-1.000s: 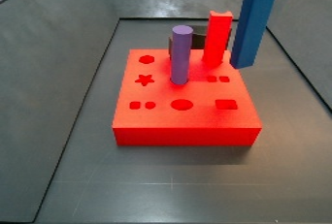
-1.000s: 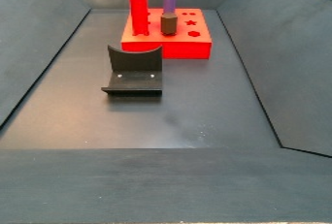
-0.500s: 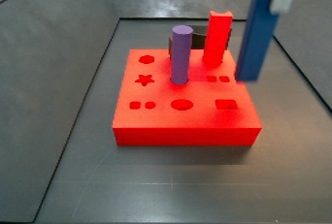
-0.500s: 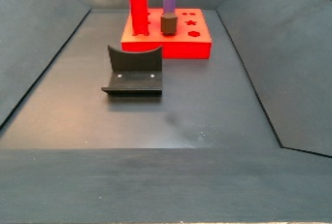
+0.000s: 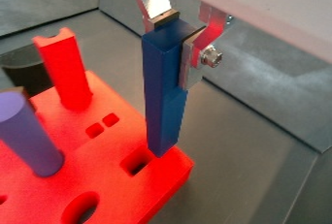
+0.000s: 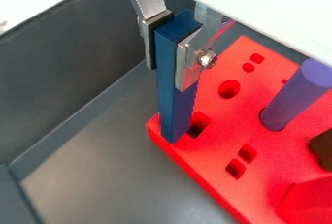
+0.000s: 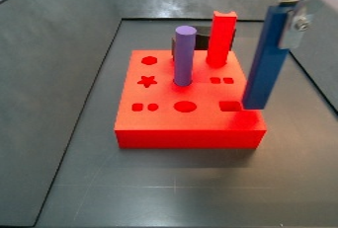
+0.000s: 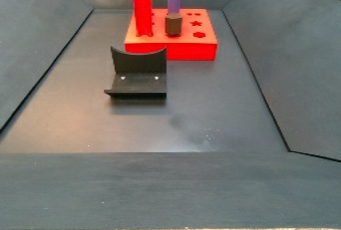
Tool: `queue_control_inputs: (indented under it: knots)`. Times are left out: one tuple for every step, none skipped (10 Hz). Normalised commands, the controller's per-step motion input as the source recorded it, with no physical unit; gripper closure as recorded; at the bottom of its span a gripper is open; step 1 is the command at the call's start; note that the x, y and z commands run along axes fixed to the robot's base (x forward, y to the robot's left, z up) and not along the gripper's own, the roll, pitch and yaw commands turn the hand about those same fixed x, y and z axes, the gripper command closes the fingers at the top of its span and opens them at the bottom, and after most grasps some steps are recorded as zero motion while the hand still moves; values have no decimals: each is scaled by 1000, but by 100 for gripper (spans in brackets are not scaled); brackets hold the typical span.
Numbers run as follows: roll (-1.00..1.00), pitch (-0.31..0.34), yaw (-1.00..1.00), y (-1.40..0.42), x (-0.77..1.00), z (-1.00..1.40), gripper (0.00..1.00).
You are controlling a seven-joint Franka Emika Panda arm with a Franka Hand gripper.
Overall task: Pick up the rectangle object. Move up. Move to above the board. Insert the rectangle object.
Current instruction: Insert the rectangle object.
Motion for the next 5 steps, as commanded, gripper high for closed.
queue_control_inputs:
  knots:
    - [-11,-24,-37,6,-660,0,100]
    - [-64,-43,0,0,-557,0,100]
    - [-41,-20,0,0,-329,0,100]
    - [0,0,26,0,-49,-169,100]
    - [0,0,163,0,9,-254,100]
